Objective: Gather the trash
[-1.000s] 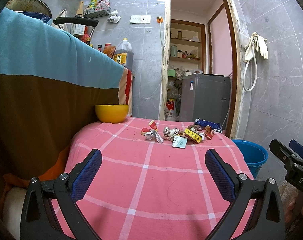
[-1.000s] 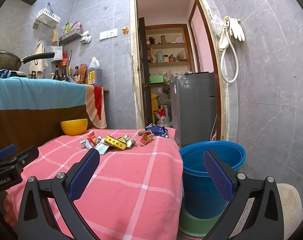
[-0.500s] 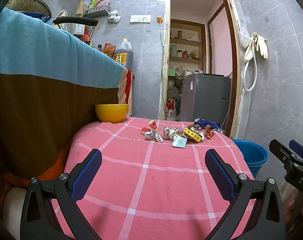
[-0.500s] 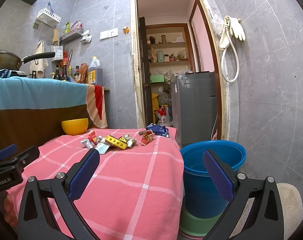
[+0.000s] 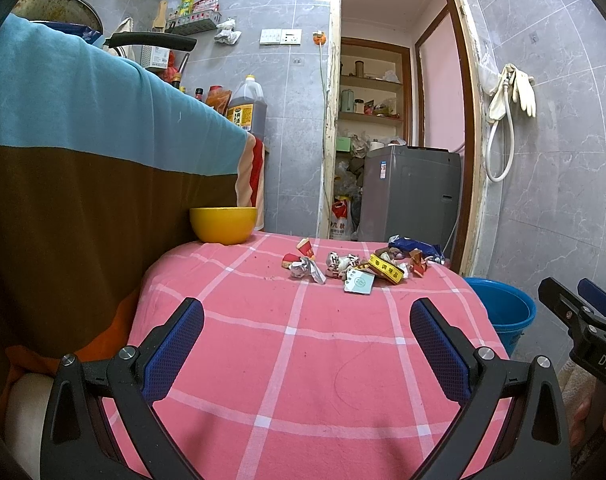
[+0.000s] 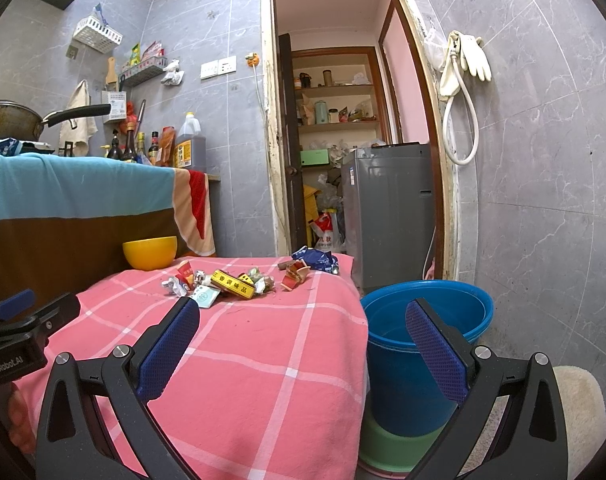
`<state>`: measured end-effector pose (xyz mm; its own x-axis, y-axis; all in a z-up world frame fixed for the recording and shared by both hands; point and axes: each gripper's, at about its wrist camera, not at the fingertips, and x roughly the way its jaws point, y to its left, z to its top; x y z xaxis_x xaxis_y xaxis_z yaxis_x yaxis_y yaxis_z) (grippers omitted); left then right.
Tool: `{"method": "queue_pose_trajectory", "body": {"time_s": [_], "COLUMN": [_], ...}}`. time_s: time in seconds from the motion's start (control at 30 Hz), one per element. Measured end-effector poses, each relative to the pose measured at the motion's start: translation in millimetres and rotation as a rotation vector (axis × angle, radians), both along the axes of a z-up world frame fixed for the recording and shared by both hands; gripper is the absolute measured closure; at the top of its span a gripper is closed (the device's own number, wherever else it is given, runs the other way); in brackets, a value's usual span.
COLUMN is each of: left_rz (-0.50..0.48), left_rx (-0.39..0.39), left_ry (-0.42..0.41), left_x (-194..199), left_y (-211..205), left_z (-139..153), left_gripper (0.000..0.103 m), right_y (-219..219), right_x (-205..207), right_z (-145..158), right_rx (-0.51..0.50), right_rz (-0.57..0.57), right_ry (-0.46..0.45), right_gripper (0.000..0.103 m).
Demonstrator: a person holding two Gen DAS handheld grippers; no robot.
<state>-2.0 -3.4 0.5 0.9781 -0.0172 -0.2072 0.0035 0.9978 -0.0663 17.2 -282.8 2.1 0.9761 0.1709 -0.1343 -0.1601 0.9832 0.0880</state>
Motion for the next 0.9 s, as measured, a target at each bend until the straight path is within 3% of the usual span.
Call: {"method": "queue_pose_trajectory", "body": {"time_s": [0.9], "left_rz": [0.002], "left_rx": [-0.002], "left_ry": [0.001], "left_x": [1.1], "left_y": [0.7], "left_z": [-0.8], "left_gripper": [0.002], "right_y": [-0.7], "right_x": [2.2], "right_z": [-1.2], "right_rx": [0.002], "right_rz": [0.000], "right_ry": [0.004], "right_gripper": [0.000]}}
